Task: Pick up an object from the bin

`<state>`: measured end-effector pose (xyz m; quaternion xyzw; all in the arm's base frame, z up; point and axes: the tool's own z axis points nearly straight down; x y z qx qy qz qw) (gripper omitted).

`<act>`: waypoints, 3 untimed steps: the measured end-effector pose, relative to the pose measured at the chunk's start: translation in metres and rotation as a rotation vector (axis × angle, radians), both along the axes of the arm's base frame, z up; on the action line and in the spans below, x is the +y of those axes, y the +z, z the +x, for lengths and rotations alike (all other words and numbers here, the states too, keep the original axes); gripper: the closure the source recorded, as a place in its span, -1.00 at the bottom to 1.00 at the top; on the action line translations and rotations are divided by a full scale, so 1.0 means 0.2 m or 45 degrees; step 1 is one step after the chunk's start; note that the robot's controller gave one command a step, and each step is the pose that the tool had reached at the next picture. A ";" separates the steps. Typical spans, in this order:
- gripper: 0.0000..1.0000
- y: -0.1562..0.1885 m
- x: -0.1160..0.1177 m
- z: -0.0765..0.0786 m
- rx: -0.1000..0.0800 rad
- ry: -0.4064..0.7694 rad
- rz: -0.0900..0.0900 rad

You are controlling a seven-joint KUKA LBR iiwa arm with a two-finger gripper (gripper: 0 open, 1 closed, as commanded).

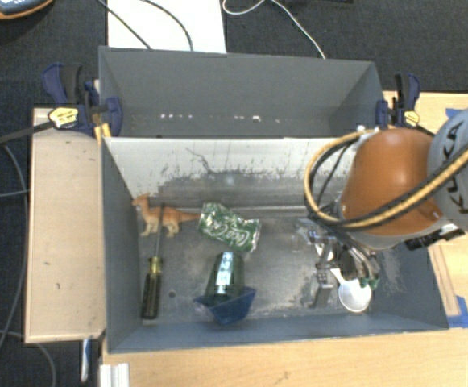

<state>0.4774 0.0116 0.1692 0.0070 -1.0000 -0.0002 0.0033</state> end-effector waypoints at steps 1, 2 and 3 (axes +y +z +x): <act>-1.00 0.02 0.00 0.01 -0.011 -0.001 0.000; -1.00 -0.10 -0.27 0.30 -0.009 -0.430 -0.001; -1.00 0.28 -0.20 0.34 -0.004 -0.547 -0.002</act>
Offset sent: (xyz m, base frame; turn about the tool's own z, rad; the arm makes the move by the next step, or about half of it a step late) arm 0.0729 -0.0667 -0.0275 0.4139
